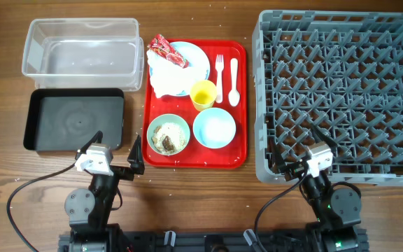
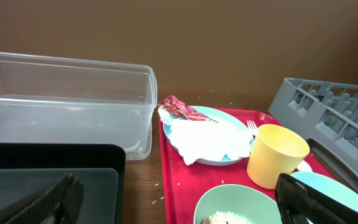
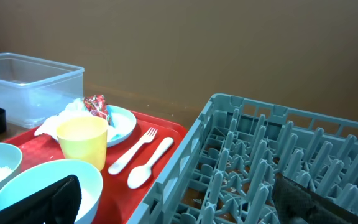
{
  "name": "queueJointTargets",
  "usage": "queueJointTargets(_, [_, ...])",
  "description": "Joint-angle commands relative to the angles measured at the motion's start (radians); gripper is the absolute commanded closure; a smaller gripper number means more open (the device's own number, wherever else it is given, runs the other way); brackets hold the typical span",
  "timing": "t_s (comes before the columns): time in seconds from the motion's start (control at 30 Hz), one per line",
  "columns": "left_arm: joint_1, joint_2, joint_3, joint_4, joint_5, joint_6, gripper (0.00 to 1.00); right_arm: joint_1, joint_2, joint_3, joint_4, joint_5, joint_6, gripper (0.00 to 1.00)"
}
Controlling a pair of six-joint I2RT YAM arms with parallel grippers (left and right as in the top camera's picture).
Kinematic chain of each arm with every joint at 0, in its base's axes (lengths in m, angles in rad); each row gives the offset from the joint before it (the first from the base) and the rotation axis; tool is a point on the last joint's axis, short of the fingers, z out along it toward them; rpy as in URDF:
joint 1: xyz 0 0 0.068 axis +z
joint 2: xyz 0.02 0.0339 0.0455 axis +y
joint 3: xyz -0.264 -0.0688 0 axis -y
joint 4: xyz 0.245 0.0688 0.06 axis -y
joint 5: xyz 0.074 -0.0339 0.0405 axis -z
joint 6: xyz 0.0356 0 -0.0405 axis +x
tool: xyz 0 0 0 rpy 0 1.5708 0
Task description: Sort waste into correct bins and load items into the dishwasher rack
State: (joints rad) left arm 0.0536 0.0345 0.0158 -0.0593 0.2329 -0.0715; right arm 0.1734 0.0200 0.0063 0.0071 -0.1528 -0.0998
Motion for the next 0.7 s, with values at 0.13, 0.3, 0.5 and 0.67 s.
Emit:
queueJointTargets(0.13, [0.005, 0.002, -0.010, 0.004, -0.003, 0.008, 0.00, -0.003, -0.006, -0.001, 0.004, -0.002, -0.002, 0.00])
queueJointTargets(0.3, [0.006, 0.002, -0.010, 0.004, -0.006, 0.008, 0.00, -0.003, -0.006, -0.001, 0.005, -0.006, -0.002, 0.00])
queueJointTargets(0.5, [0.005, 0.002, -0.010, 0.005, -0.006, 0.008, 0.00, -0.003, -0.006, -0.001, 0.006, -0.006, -0.005, 0.00])
queueJointTargets(0.67, [0.005, 0.002, -0.010, 0.004, -0.006, 0.008, 0.00, -0.003, -0.006, -0.001, 0.005, -0.006, -0.002, 0.00])
